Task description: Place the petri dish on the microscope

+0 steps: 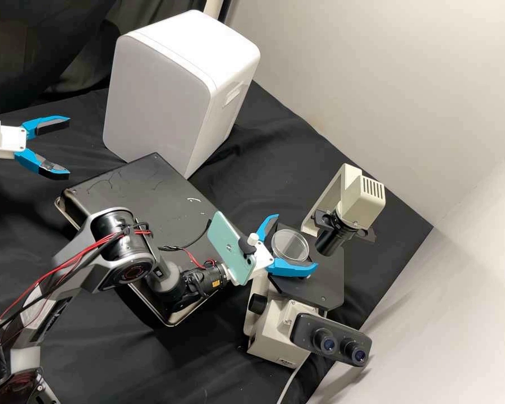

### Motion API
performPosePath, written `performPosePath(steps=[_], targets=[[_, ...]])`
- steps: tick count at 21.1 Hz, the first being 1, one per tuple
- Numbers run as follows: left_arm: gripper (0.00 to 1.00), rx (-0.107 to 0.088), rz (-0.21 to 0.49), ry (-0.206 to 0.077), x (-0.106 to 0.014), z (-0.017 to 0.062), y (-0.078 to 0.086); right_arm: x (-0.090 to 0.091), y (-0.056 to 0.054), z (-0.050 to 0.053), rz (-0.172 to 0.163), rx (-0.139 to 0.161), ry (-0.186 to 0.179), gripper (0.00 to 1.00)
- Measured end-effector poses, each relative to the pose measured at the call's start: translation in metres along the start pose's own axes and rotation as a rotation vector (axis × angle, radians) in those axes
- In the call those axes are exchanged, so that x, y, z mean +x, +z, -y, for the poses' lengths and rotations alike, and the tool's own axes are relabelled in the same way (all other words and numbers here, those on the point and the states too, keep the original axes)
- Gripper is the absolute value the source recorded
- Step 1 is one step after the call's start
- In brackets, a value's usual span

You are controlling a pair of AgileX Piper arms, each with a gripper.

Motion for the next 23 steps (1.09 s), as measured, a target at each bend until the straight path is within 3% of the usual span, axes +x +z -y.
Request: performPosePath(steps=[6, 15, 23], targets=[[1.00, 0.000, 0.000, 0.000, 0.000, 0.0000, 0.000, 0.001, 0.001, -0.002, -0.011, -0.014, -0.014, 1.00], [1.00, 0.000, 0.000, 0.000, 0.000, 0.0000, 0.000, 0.010, 0.005, 0.002, -0.080, -0.053, -0.056, 1.00], [1.00, -0.002, -0.006, 0.001, 0.000, -0.0002, -0.001, 0.010, 0.007, 0.001, -0.093, -0.065, -0.066, 1.00]])
